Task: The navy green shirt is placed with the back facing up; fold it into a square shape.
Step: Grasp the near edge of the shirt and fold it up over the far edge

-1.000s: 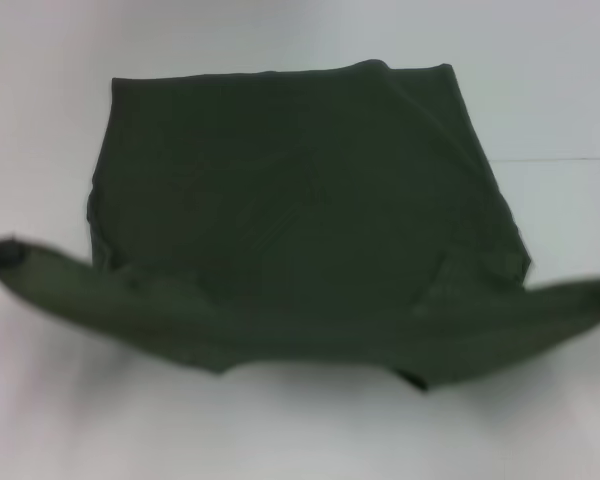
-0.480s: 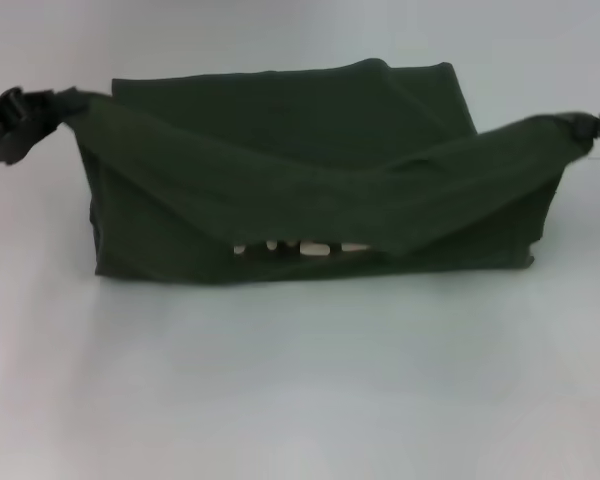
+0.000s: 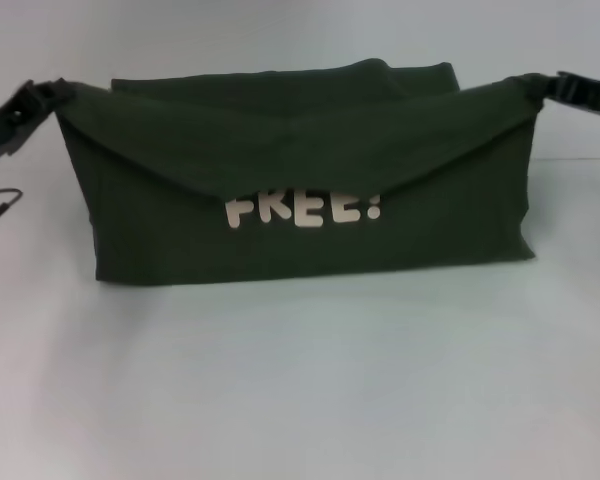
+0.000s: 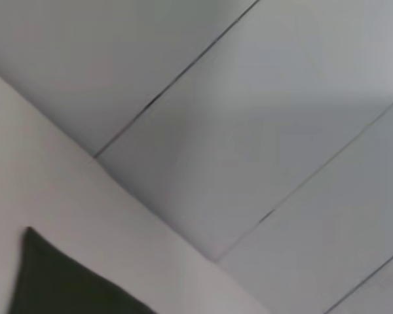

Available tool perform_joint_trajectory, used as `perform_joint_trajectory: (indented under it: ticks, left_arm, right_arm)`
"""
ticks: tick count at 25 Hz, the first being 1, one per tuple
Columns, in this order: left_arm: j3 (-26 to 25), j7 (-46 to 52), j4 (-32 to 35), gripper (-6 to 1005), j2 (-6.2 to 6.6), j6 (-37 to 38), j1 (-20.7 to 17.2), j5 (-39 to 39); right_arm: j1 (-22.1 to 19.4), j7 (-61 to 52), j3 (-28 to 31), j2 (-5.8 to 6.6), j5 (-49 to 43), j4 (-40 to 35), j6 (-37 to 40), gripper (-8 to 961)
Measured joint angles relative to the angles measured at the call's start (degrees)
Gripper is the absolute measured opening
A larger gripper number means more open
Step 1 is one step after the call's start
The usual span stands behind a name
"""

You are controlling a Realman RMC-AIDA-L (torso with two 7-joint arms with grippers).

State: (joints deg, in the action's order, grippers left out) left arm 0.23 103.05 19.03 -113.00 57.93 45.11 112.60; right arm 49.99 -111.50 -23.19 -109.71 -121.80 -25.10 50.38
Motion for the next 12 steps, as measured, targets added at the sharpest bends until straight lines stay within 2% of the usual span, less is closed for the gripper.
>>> perform_joint_trajectory:
  ticks: [2,4,5,6,8,10,11,12]
  left_arm:
    - [-0.11,-3.36,-1.64,76,-0.63,-3.15,0.85,-0.52]
    - [-0.32,-6.98,-2.38,90,-1.79,-5.52,1.68,-1.82]
    - [-0.32,-6.98,-2.38,97,-1.79,-5.52,1.68,-1.82]
    - [-0.37,-11.72,-2.59,104,-3.71,-8.4,2.61,-4.83]
    - [-0.41,-14.89,-2.76,117,-4.63,-10.07,3.03,-6.92]
    - [-0.43,-16.74,-3.07,131,-5.09,-11.24,3.35,-8.18]
    - [-0.4,-20.4,-4.4,138,-5.65,-15.27,4.16,-11.16]
    - [-0.34,-20.73,-4.79,145,-5.66,-16.12,4.31,-11.47]
  right_arm:
    - [1.43,2.01,-0.75,-0.96,0.44,1.7,-4.62,104]
    - [2.77,3.49,-1.6,-2.26,0.63,2.88,-9.31,106]
    - [3.34,4.5,-1.9,-3.03,0.82,3.23,-11.74,107]
    - [3.75,5.77,-2.0,-3.85,1.31,3.38,-13.71,108]
    - [4.31,8.26,-2.06,-5.09,2.5,3.52,-16.85,111]
    - [4.79,10.2,-2.16,-5.81,3.3,3.72,-19.35,113]
    - [5.01,10.6,-2.48,-5.96,3.36,3.93,-20.1,114]
    - [5.15,10.73,-2.78,-6.01,3.38,4.1,-20.84,116]
